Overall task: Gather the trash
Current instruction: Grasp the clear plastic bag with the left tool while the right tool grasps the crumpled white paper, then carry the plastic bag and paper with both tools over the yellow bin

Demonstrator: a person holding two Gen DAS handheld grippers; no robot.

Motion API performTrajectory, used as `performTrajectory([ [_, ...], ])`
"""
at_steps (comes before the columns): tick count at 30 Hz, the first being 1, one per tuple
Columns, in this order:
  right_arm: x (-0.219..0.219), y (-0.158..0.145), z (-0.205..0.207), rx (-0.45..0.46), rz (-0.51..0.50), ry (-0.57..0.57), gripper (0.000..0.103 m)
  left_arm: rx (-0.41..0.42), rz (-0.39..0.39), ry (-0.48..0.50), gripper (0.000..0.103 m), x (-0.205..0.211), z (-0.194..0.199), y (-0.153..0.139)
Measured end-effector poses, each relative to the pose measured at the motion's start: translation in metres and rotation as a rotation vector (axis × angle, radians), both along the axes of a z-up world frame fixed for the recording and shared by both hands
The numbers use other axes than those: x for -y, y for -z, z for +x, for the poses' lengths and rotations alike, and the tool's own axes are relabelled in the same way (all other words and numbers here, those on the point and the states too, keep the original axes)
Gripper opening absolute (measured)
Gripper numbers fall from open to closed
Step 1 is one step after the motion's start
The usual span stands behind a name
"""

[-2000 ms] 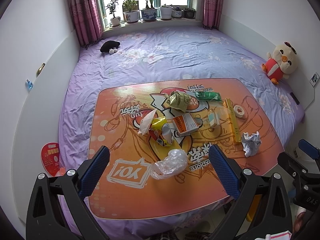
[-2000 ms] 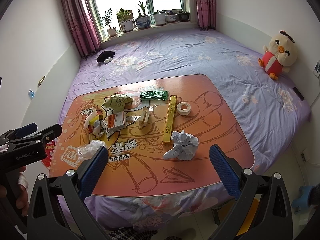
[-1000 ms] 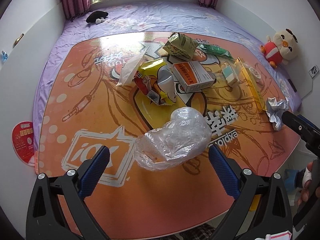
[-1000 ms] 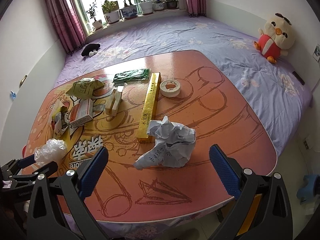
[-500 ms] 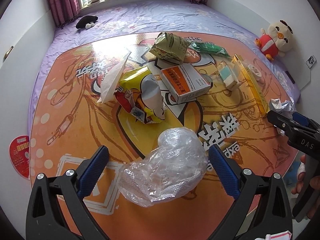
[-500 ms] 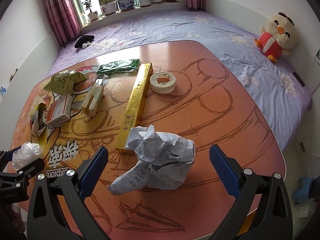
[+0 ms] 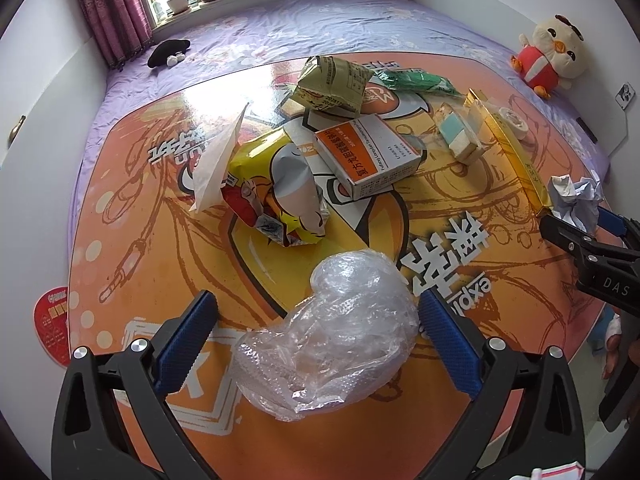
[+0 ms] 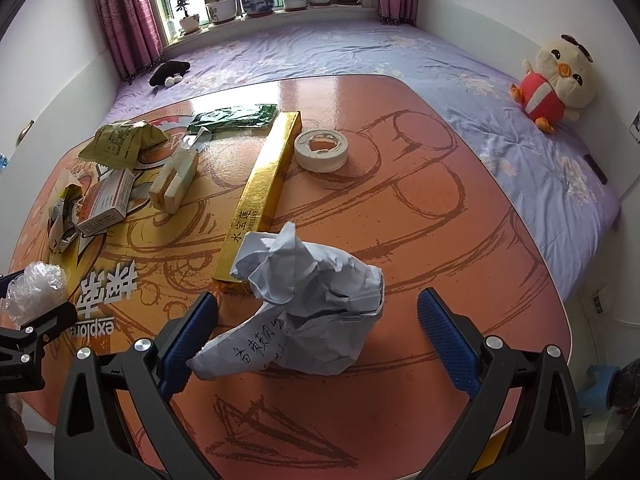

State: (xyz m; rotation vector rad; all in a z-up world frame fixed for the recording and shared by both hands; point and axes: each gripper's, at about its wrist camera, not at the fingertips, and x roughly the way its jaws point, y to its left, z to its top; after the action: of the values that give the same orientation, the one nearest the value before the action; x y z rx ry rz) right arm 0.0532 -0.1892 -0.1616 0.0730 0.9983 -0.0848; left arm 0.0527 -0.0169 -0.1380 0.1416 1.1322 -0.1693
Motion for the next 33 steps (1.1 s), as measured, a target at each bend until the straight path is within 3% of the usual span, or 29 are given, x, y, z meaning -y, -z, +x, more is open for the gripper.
performTrajectory([
  [1,0.000,-0.001,-0.001,0.007,0.001,0.000,0.090,0.004,-0.001,0.003,0.099,0.000,0.000,0.000],
  [3,0.001,-0.004,-0.001,0.019,0.004,-0.009,0.072,0.019,-0.006,0.010,0.098,-0.001,-0.001,-0.001],
  [5,0.000,-0.005,-0.001,0.018,0.007,-0.021,0.066,0.042,-0.011,0.016,0.093,-0.004,-0.004,-0.002],
  [7,0.001,-0.006,-0.001,0.018,0.012,-0.028,0.063,0.066,-0.017,0.026,0.084,-0.007,-0.007,-0.003],
  [12,0.004,-0.009,-0.005,0.012,0.054,-0.017,0.056,0.095,-0.019,0.056,0.049,-0.012,-0.007,-0.007],
  [15,0.007,-0.010,-0.010,0.008,0.089,0.003,0.053,0.094,-0.020,0.066,0.040,-0.014,-0.006,-0.008],
  [25,0.004,-0.012,-0.021,0.001,0.150,0.022,0.049,0.063,-0.032,0.109,0.037,-0.022,-0.014,-0.011],
  [33,0.000,-0.032,-0.041,0.035,0.177,0.030,0.049,0.062,-0.039,0.175,0.037,-0.008,-0.018,-0.024],
])
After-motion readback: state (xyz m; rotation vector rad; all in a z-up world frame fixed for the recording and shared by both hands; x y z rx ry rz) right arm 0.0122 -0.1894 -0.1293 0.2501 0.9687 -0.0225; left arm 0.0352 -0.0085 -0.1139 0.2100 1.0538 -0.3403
